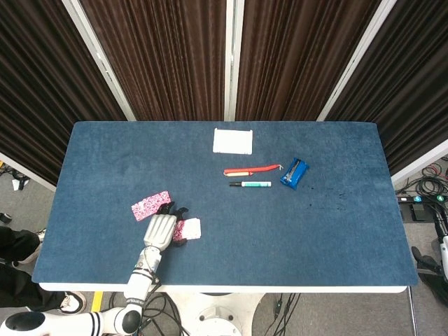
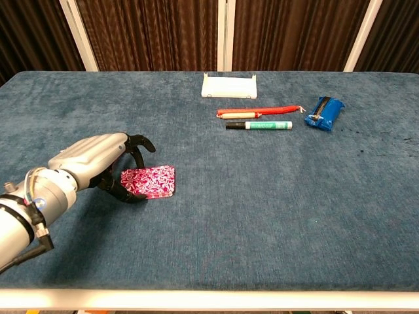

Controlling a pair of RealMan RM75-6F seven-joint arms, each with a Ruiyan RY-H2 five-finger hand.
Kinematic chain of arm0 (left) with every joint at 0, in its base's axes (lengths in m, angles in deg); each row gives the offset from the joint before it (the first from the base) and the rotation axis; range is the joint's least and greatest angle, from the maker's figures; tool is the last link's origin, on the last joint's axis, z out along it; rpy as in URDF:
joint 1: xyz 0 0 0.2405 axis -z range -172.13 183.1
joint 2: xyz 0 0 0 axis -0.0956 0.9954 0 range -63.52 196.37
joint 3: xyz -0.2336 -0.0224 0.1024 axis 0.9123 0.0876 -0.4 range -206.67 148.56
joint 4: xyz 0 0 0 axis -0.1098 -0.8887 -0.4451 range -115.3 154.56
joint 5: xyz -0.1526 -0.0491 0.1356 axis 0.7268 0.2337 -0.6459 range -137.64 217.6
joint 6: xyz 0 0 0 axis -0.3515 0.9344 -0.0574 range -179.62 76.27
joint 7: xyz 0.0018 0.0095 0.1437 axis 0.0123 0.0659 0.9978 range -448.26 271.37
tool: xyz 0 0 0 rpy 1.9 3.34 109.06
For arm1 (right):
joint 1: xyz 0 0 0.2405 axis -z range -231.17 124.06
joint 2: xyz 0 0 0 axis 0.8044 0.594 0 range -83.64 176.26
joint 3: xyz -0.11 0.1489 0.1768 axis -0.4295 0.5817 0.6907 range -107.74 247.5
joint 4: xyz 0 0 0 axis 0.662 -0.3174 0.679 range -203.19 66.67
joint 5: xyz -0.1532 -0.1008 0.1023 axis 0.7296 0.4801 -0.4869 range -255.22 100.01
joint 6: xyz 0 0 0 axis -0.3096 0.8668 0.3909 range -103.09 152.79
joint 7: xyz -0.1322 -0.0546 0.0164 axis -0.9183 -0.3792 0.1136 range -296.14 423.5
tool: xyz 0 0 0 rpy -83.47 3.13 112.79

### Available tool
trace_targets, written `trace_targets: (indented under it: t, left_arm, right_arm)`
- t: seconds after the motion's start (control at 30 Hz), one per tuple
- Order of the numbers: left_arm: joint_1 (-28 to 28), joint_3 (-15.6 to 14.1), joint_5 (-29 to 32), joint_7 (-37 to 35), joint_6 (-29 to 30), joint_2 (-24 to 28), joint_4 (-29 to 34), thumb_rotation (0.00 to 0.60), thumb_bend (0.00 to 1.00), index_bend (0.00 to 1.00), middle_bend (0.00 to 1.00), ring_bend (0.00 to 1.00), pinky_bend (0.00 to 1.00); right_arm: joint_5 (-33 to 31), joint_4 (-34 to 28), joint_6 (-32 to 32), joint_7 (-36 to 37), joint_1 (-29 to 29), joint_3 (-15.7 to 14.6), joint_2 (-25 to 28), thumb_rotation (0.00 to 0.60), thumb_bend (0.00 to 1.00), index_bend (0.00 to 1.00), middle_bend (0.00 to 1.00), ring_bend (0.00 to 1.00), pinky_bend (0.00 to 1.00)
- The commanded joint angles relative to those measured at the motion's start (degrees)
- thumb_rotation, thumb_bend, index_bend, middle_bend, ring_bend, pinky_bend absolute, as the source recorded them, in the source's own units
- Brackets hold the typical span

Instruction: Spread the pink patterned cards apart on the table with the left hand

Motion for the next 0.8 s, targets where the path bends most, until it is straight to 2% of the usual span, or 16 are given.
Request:
trace_targets:
  t: [0.03, 0.37, 0.8]
  left_arm:
    - [0.1, 0.0, -0.1, -0.2, 0.1, -0.1, 0.0, 0.6, 0.2, 0.24, 0.39, 0.07, 0.1]
    - [0.1, 0.0, -0.2, -1.1, 0.4, -0.5, -0.5, 0.6, 0.23, 0.28, 0.46, 0.1, 0.1]
    - [-0.2, 0.7, 0.2, -3.6, 0.6, -0.2, 0.3, 0.6, 0.26, 0.33, 0.48, 0.13, 0.1]
  right_arm:
    - [0.0, 0.0, 0.0, 0.0, 0.0, 0.0, 0.0, 0.6, 0.21, 0.0, 0.0, 0.0, 0.0]
    - [-0.1, 0.2, 0.0, 0.1, 0.1, 0.0, 0.0, 0.6, 0.21, 0.0, 0.0, 0.0, 0.0]
    - [0.0, 0.1, 0.1, -0.5, 0.1, -0.1, -0.2, 0.6, 0.21, 0.0, 0.0, 0.0, 0.0]
